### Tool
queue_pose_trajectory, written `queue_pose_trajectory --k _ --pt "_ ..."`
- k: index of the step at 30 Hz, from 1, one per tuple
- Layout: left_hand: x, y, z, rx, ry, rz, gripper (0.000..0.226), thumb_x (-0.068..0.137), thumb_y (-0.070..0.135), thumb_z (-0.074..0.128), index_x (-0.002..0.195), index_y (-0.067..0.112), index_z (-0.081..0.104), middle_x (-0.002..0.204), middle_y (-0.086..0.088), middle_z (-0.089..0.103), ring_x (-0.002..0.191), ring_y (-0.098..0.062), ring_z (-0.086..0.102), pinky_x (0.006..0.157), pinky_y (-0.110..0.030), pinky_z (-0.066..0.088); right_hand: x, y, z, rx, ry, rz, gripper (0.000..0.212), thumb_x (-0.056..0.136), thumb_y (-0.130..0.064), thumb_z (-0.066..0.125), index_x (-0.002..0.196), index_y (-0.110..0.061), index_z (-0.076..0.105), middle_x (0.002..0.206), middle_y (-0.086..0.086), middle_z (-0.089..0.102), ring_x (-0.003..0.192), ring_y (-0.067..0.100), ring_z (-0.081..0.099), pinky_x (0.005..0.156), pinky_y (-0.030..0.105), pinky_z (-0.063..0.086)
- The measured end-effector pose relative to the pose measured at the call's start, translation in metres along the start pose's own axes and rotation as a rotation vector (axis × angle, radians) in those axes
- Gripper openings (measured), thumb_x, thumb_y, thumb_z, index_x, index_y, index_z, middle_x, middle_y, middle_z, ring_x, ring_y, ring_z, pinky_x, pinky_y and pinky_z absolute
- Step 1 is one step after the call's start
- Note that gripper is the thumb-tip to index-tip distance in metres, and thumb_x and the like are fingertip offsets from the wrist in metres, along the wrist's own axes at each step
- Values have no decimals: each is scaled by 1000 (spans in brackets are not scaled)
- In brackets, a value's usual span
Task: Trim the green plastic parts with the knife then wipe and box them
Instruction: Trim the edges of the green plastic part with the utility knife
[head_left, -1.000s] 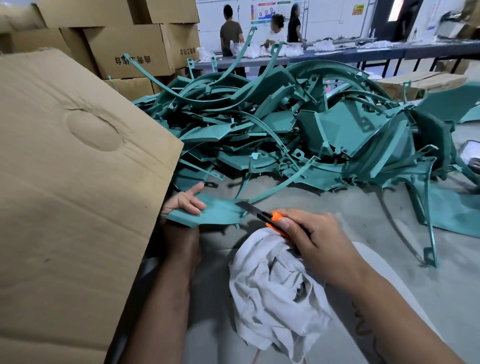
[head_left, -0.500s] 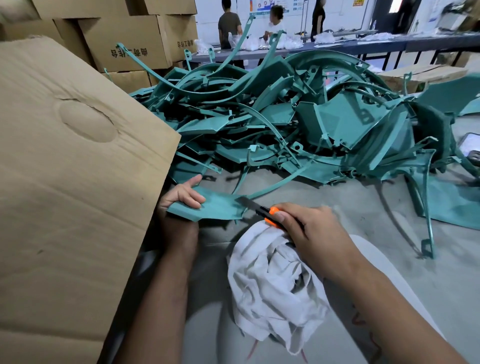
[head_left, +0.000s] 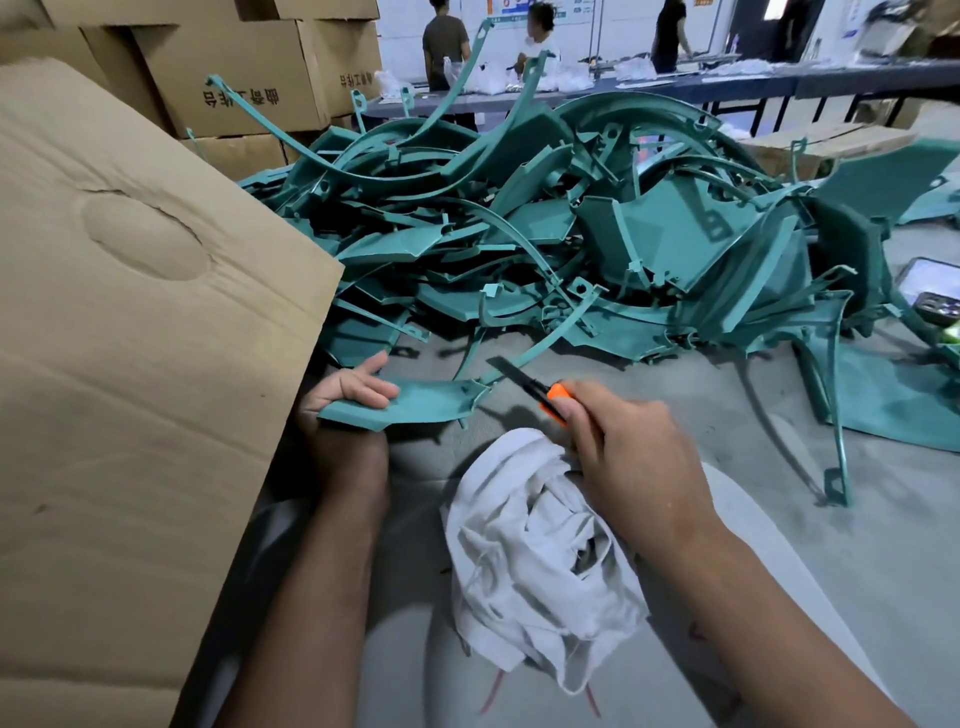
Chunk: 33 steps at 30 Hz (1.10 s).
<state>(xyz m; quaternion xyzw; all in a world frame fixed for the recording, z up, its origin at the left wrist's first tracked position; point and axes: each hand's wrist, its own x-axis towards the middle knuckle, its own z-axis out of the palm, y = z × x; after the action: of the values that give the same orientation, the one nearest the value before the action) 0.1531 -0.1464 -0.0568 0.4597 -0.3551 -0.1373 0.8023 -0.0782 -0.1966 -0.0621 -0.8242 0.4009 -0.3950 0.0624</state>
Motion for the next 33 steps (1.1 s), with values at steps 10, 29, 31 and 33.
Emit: queue_pose_trajectory --k 10,29,31,33 --pt "-25 -8 10 560 -416 108 25 71 3 63 89 10 80 90 -1 78 89 -15 74 83 -34 59 -1 -16 -7 256 -22 -66 26 110 -44 43 88 -31 47 75 -13 50 72 9 52 61 31 38" --pt "-45 -9 31 361 -467 -51 14 85 32 77 92 19 77 80 4 78 76 -12 75 61 -32 59 -6 -29 -16 149 96 -30 18 104 -34 54 91 -23 50 59 -17 39 50 5 44 52 23 26" --pt "-46 -9 32 344 -475 -51 15 87 28 77 94 15 77 83 0 79 80 -20 76 65 -44 61 -6 -30 -16 127 97 -17 20 105 -34 54 90 -22 50 58 -15 39 50 6 44 50 23 26" --pt "-45 -11 31 339 -459 -53 17 86 29 78 95 14 77 85 0 79 82 -21 77 67 -49 61 -5 -32 -18 100 97 -9 20 103 -35 53 90 -21 51 58 -14 39 50 8 44 49 26 28"
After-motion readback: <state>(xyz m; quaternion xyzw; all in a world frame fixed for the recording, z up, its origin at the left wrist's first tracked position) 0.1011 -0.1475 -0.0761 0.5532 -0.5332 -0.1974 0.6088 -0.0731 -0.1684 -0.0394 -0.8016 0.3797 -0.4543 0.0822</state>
